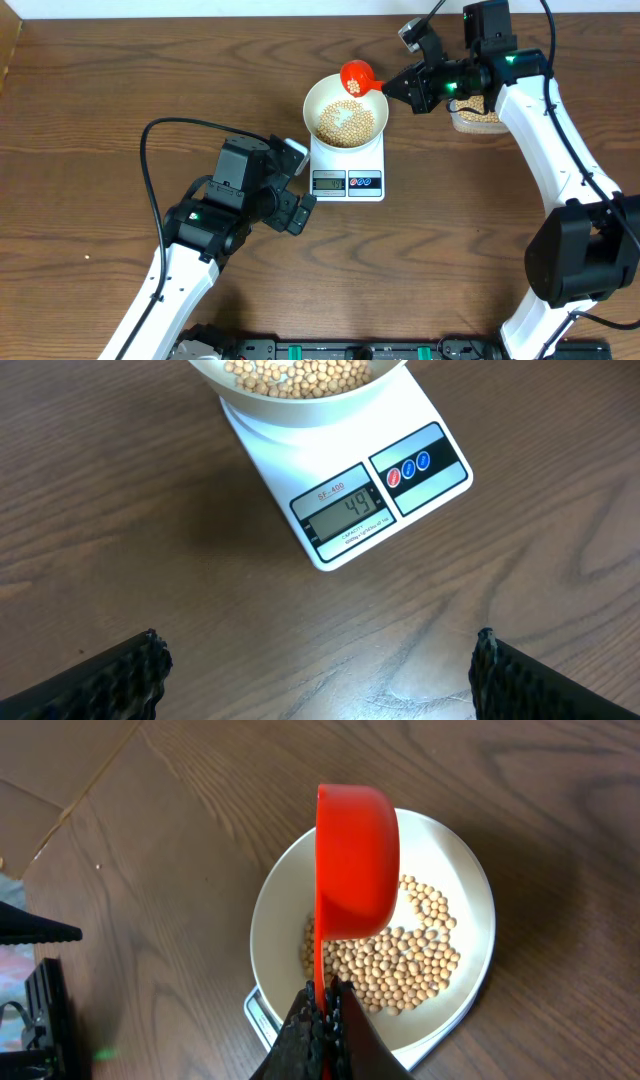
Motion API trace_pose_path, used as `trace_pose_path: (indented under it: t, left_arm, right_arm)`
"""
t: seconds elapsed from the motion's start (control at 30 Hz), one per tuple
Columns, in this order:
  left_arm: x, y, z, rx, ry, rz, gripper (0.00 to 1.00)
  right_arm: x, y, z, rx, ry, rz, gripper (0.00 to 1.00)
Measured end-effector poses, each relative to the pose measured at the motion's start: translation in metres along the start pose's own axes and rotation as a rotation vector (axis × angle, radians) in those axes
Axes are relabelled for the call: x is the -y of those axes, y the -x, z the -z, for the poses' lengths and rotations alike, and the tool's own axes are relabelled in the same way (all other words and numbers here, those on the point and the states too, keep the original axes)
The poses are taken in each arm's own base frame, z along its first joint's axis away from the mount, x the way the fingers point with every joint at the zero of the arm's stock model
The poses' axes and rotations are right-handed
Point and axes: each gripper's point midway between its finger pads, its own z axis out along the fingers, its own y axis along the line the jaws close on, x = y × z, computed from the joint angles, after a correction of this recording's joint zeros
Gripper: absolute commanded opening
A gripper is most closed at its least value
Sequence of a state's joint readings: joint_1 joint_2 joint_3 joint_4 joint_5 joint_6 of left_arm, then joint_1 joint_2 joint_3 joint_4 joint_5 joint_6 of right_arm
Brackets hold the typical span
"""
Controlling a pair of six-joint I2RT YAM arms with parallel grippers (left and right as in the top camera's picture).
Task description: Scoop item into bowl and weigh 50g on scale
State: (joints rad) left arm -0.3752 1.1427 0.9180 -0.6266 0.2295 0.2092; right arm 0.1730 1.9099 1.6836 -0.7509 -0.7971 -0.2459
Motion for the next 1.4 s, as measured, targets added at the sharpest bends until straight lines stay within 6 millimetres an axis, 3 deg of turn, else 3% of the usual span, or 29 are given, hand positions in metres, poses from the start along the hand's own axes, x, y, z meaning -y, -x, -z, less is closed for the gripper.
trace_pose_path:
  t: [0.77,1.1,1.4]
  left_arm:
    - [0.0,0.0,0.0,0.0,0.0,0.0,0.98]
    - [0.0,0.0,0.0,0.0,0.0,0.0,0.98]
    - [0.0,0.0,0.0,0.0,0.0,0.0,0.98]
  right_arm:
    - [0.007,-0.002,-0.001,-0.015,-0.048,0.003,0.02]
    - [-0.011,-0.013,-0.029,-0.106,-0.117,0.084,0.01]
    - [-0.004,-0.014,-0.027,-0.115,-0.154,0.087,0.01]
